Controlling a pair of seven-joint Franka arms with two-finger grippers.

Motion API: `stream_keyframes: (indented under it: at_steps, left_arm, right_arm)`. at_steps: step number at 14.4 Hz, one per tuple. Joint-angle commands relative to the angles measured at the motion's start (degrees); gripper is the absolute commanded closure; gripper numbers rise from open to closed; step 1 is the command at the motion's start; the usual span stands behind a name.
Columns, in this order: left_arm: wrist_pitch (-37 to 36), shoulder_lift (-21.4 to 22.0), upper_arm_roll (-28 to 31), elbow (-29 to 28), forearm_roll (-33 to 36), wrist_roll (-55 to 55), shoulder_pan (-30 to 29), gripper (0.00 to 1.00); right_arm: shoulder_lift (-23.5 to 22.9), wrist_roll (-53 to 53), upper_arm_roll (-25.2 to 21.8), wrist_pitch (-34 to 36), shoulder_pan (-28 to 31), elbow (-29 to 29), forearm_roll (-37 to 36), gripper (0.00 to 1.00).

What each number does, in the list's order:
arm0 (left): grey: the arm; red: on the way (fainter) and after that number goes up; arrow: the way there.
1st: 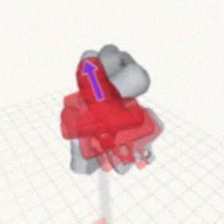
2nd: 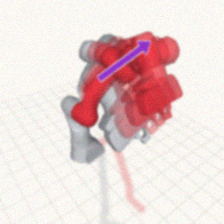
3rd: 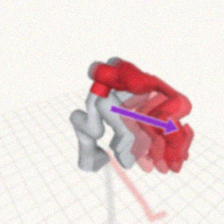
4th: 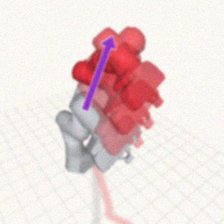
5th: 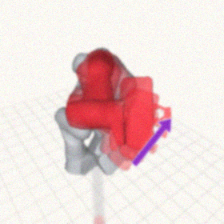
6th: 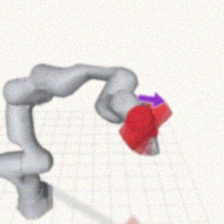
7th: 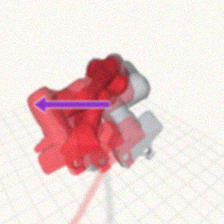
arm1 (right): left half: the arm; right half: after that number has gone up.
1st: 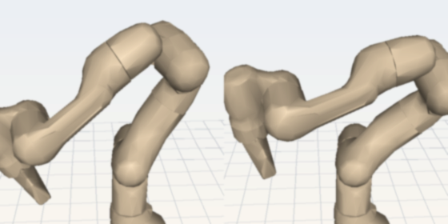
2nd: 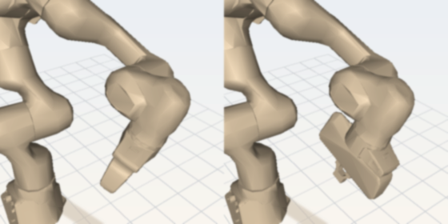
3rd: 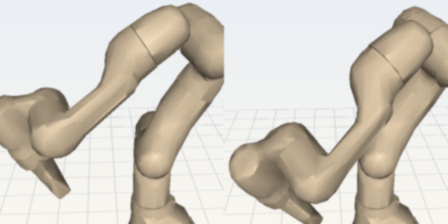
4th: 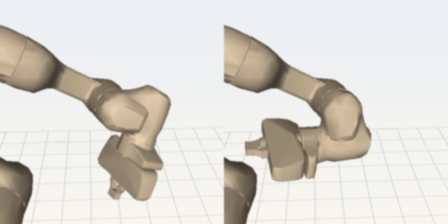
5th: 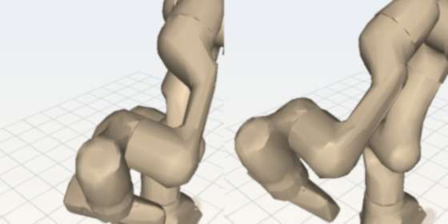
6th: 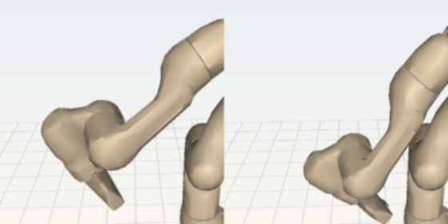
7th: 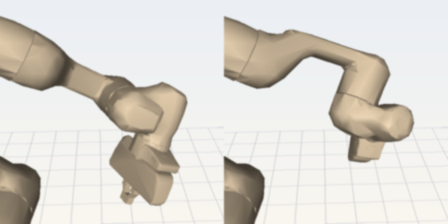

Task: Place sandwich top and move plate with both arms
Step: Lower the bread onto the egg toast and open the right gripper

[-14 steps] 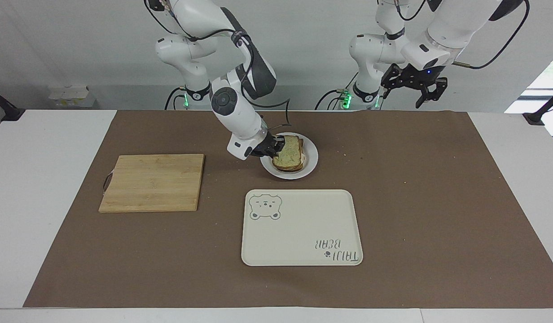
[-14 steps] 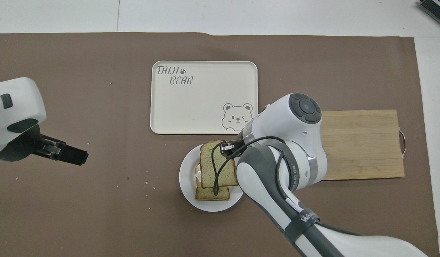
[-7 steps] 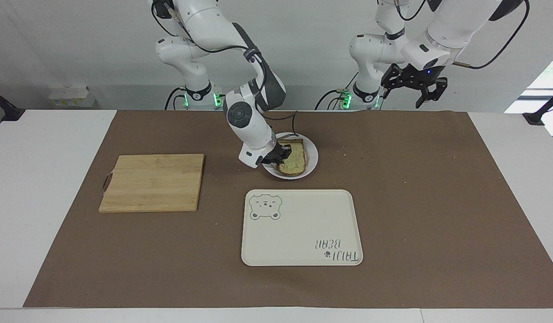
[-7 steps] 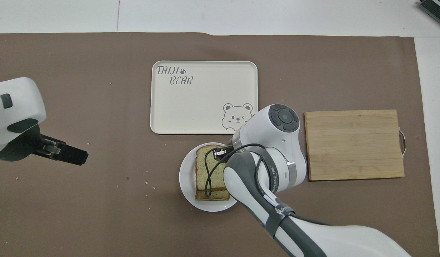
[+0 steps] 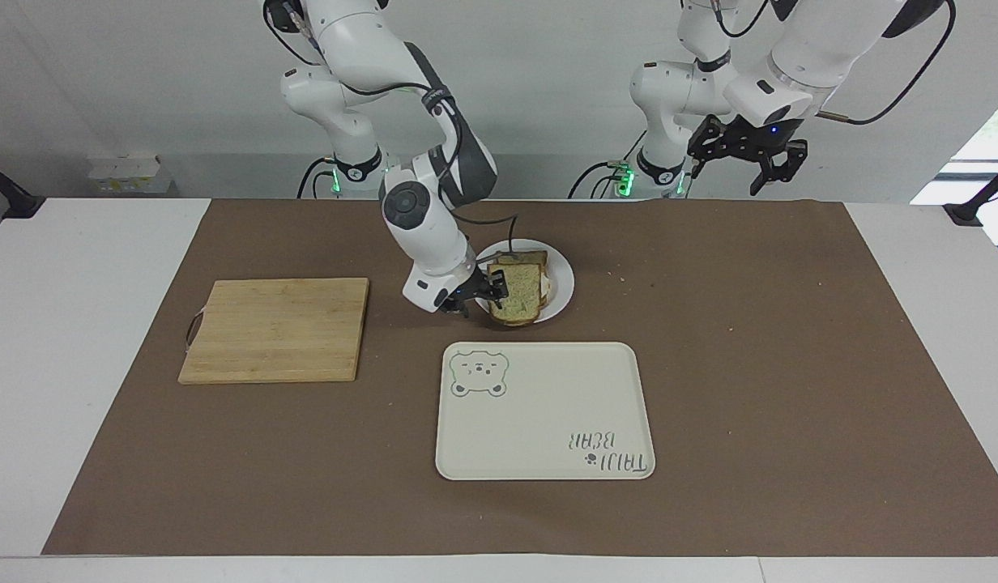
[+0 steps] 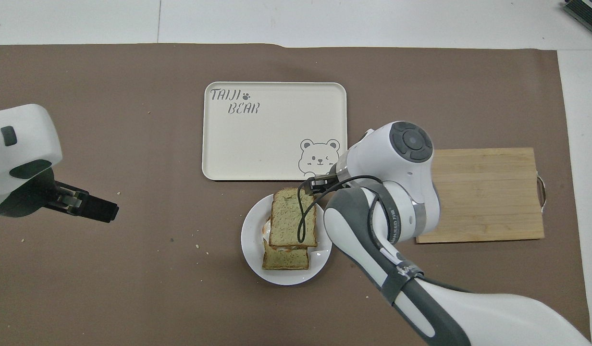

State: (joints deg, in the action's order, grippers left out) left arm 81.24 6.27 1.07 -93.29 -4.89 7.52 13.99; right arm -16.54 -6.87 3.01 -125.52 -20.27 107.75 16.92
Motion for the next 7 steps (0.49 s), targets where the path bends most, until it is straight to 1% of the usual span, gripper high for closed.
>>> stream_keyframes:
  at_steps: [1,4,5,7]
  left_arm:
    - [1.0,1.7,0.3,-1.9,-0.6,0.0,0.0,0.00]
    - [1.0,1.6,0.9,-1.9,-0.6,-0.2,-0.4,0.00]
    - [0.9,1.6,0.9,-1.9,-0.6,-0.3,-0.7,0.00]
    - [0.8,1.6,0.7,-1.9,-0.7,-0.3,-0.6,0.00]
  right_arm:
    - [2.2,1.5,0.4,0.8,3.2,-0.6,-3.5,0.00]
    - [4.1,1.6,0.2,1.2,6.5,-0.6,-3.7,0.00]
    - [5.1,1.7,0.2,1.2,8.4,-0.6,-4.9,0.00]
    - [6.7,1.7,0.3,2.5,11.2,-0.7,-9.6,0.00]
